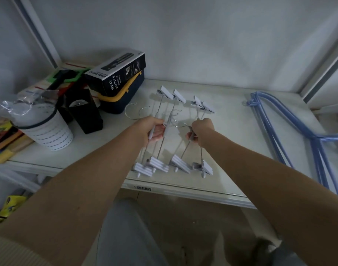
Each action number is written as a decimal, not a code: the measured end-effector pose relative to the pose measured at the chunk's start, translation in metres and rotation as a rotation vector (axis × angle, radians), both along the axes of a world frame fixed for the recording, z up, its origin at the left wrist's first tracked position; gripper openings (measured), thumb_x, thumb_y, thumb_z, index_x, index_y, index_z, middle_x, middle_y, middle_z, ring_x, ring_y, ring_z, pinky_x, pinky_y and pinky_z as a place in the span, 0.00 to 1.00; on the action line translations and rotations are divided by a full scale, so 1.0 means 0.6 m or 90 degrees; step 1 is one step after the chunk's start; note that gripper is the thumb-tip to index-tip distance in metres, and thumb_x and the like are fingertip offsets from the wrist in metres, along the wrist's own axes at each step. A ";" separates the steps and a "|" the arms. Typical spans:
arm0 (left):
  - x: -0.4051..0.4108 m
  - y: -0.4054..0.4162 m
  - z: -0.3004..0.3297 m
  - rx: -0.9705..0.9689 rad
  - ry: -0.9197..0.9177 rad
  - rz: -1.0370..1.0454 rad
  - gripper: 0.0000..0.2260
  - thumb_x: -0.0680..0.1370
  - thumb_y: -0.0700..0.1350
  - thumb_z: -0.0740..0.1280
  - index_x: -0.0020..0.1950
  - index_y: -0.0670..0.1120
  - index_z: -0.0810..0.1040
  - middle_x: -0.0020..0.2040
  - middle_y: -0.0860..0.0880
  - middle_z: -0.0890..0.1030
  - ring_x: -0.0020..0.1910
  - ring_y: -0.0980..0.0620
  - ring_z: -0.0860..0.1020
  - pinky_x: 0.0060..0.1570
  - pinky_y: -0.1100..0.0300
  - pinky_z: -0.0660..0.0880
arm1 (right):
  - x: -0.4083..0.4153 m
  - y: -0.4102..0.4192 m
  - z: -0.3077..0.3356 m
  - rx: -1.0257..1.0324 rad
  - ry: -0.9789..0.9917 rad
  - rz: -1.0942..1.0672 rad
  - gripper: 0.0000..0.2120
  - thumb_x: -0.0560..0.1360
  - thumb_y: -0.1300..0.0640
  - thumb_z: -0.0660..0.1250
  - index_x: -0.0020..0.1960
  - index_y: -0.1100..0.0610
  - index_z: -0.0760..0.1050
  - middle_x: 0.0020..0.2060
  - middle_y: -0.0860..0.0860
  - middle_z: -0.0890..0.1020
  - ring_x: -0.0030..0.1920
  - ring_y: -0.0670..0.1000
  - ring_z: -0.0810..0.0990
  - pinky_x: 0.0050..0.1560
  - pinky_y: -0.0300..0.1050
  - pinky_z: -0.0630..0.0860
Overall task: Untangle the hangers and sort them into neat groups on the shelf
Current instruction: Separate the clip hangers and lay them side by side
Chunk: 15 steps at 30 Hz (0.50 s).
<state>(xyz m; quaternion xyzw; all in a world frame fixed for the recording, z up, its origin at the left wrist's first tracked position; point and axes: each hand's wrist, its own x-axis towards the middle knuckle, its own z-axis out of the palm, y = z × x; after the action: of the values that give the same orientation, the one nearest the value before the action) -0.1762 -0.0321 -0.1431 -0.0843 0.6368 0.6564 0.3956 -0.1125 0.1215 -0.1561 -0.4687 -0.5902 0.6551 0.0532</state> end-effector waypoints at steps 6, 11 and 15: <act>-0.011 -0.007 -0.003 -0.013 -0.007 0.040 0.06 0.79 0.39 0.63 0.43 0.42 0.77 0.26 0.50 0.83 0.38 0.54 0.80 0.29 0.63 0.80 | 0.001 0.003 -0.007 0.055 0.030 0.007 0.15 0.75 0.73 0.50 0.56 0.65 0.71 0.42 0.61 0.76 0.25 0.53 0.72 0.32 0.45 0.71; 0.001 0.005 -0.015 -0.113 0.003 -0.041 0.06 0.77 0.38 0.65 0.42 0.44 0.79 0.29 0.51 0.83 0.37 0.55 0.79 0.39 0.62 0.77 | -0.009 -0.026 -0.013 0.139 -0.023 0.141 0.07 0.74 0.68 0.56 0.42 0.64 0.72 0.30 0.57 0.76 0.32 0.58 0.79 0.34 0.44 0.76; -0.001 0.000 -0.016 -0.143 0.021 -0.034 0.05 0.76 0.40 0.69 0.41 0.41 0.75 0.27 0.48 0.76 0.25 0.56 0.73 0.24 0.67 0.75 | -0.012 -0.018 -0.017 0.277 -0.055 0.125 0.06 0.76 0.64 0.60 0.40 0.60 0.69 0.35 0.53 0.72 0.36 0.53 0.73 0.35 0.41 0.69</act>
<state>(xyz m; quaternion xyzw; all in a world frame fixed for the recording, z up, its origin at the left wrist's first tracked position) -0.1766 -0.0319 -0.1529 -0.0999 0.7149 0.5714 0.3905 -0.1197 0.1106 -0.1663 -0.4139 -0.7620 0.4939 0.0637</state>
